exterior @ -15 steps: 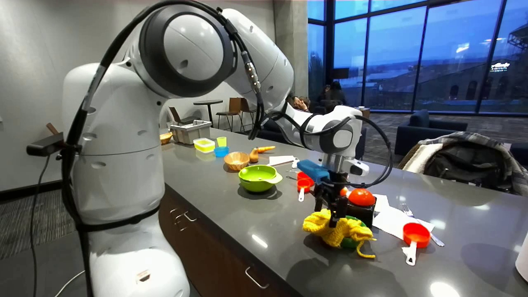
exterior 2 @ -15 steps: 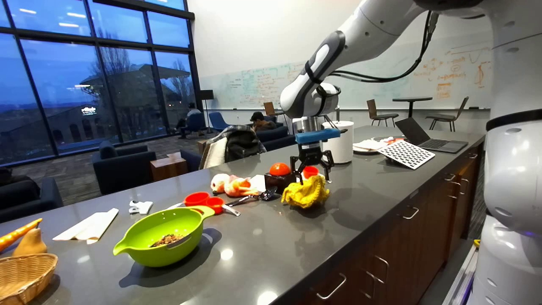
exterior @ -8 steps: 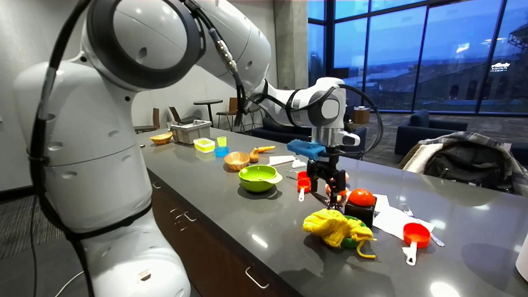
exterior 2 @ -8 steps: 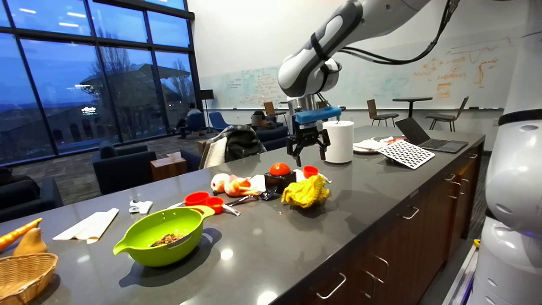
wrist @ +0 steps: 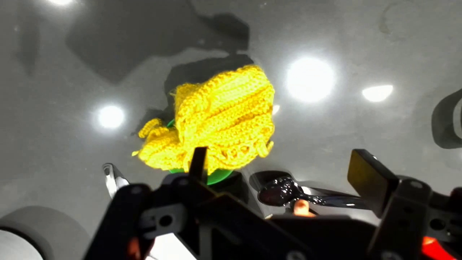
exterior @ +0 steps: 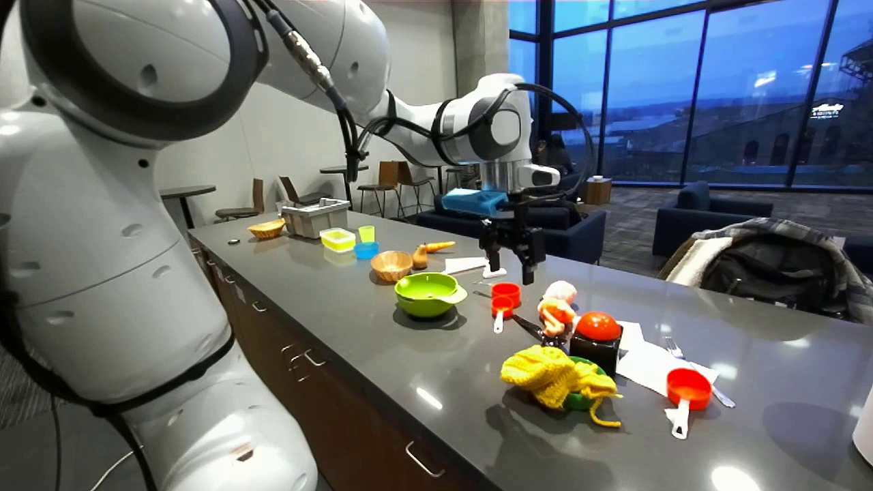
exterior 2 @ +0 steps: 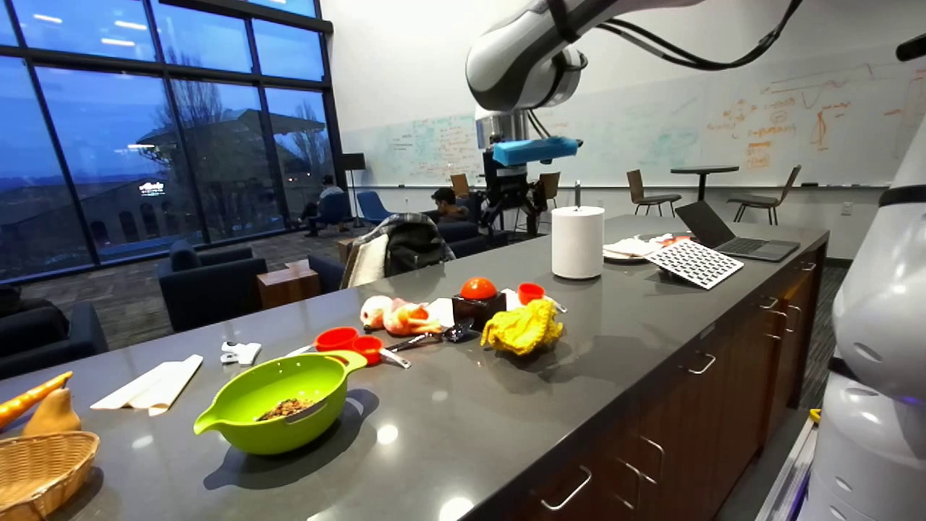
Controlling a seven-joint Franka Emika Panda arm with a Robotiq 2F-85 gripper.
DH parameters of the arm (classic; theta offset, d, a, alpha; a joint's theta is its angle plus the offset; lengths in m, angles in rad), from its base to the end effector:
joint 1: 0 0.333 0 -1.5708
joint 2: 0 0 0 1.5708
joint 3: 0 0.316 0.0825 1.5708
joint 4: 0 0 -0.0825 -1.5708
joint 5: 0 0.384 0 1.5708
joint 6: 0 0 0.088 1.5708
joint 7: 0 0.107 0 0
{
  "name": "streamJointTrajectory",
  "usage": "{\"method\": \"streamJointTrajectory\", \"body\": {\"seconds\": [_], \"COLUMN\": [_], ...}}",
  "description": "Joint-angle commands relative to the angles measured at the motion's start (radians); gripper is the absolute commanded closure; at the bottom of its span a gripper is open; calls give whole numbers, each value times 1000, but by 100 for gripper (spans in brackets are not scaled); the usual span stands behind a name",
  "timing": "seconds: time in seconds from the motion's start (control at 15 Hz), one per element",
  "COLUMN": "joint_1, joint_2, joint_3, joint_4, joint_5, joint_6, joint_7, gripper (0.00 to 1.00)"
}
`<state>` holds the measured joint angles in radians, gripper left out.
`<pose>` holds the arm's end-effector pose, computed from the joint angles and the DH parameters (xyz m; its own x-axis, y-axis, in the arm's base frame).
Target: Put the yellow object into the green bowl
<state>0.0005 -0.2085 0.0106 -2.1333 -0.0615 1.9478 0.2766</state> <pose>0.4946 0.0016 0.4987 0.9700 -0.2402 0.0378 -0.2419 -0.9689 0.0515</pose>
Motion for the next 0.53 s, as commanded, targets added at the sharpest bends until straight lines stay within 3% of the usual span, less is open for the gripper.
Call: {"method": "streamJointTrajectory", "body": {"seconds": [0.0, 0.47], "joint_1": [13, 10], "joint_2": [-80, -80], "joint_3": [21, 33], "joint_4": [-3, 3], "joint_5": [23, 26], "joint_6": [-44, -41], "joint_7": [-47, -33], "gripper": [0, 0]}}
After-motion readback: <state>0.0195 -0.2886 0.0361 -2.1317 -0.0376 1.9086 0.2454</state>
